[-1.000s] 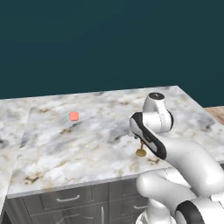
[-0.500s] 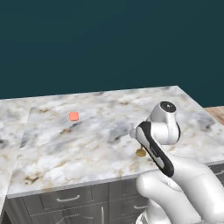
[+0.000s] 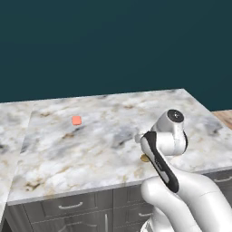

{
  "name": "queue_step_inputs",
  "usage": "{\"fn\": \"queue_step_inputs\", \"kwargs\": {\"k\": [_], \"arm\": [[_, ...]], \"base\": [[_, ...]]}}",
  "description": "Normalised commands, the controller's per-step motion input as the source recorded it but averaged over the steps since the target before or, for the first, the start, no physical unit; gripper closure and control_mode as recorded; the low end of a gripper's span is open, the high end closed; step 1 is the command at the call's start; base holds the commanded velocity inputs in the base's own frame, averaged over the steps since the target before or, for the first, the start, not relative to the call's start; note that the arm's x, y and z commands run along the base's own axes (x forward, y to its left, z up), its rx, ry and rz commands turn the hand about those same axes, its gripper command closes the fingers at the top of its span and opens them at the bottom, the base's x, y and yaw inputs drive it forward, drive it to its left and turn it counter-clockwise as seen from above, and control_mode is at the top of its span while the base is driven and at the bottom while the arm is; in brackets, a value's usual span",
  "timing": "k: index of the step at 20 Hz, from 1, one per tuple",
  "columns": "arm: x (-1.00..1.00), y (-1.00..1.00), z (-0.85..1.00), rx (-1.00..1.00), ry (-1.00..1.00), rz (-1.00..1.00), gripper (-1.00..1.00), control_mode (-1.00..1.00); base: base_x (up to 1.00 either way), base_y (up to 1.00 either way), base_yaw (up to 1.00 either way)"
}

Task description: Pick the candle and candle from the dining table and place them in the open cabinet. Close the cabinet after placing the objects.

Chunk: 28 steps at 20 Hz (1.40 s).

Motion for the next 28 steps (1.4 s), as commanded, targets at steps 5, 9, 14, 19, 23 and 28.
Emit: {"fn": "queue_step_inputs", "kwargs": {"k": [5,9,14,19,23,28], "arm": [[0.03,0.0,-0.04,0.0,0.0,-0.1,-1.0,-1.0],[0.12,0.0,-0.09,0.0,0.04,-0.09,-1.0,-1.0],[0.21,0.0,-0.04,-0.01,0.09,-0.03,-1.0,-1.0],[0.29,0.0,-0.03,-0.01,0.04,0.0,-1.0,-1.0],[0.18,0.0,-0.05,0.0,0.02,0.0,-1.0,-1.0],[0.02,0.0,-0.08,0.0,0.0,0.0,-1.0,-1.0]], "base": [[0.0,0.0,0.0],[0.0,0.0,0.0],[0.0,0.0,0.0],[0.0,0.0,0.0],[0.0,0.0,0.0],[0.0,0.0,0.0]]}}
